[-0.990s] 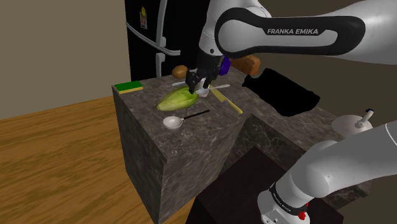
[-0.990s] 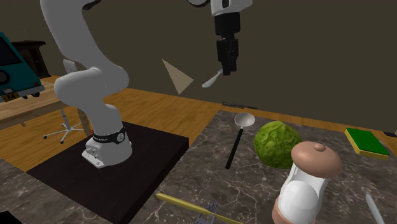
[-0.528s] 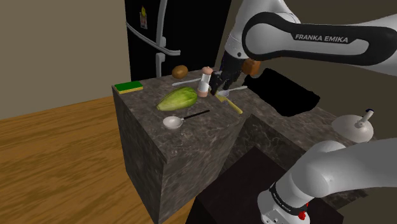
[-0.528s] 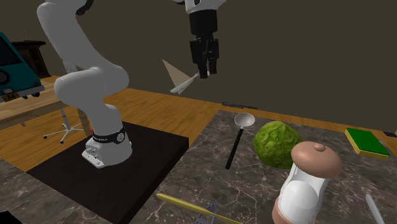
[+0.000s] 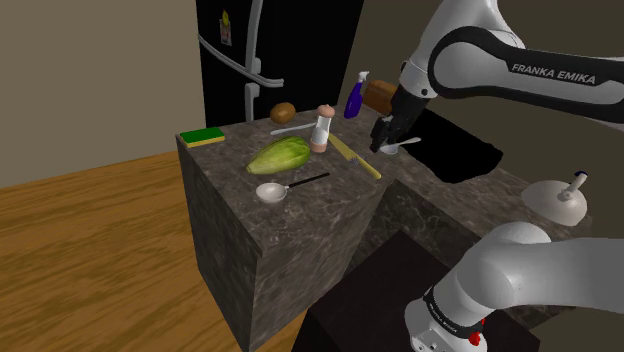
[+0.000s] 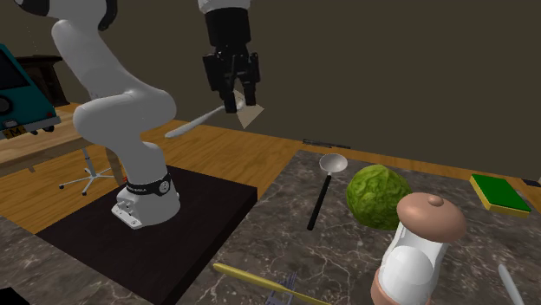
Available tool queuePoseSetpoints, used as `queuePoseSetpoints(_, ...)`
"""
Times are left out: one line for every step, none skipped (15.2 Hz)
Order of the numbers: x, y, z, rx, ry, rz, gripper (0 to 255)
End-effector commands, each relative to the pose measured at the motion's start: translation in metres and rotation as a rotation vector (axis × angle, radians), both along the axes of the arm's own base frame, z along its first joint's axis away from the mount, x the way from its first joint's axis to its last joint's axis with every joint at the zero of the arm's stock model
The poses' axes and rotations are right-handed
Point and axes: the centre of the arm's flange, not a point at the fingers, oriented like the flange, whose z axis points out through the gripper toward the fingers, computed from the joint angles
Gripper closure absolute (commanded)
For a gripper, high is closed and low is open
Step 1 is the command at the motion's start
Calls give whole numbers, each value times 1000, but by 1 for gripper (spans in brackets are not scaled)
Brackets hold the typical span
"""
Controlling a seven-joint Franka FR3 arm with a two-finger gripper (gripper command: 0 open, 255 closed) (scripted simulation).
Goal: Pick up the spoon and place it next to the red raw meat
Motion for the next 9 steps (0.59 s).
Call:
queuePoseSetpoints(-15, -22, -2, 0, 0, 2, 255)
queuePoseSetpoints(-23, -32, -2, 0, 0, 2, 255)
queuePoseSetpoints(-31, -43, -2, 0, 0, 2, 255)
queuePoseSetpoints(-38, -54, -2, 0, 0, 2, 255)
queuePoseSetpoints(-46, -65, -2, 0, 0, 2, 255)
queuePoseSetpoints(-53, -76, -2, 0, 0, 2, 255)
queuePoseSetpoints(-61, -87, -2, 0, 0, 2, 255)
queuePoseSetpoints(-68, -97, -2, 0, 0, 2, 255)
queuePoseSetpoints(-76, -108, -2, 0, 0, 2, 255)
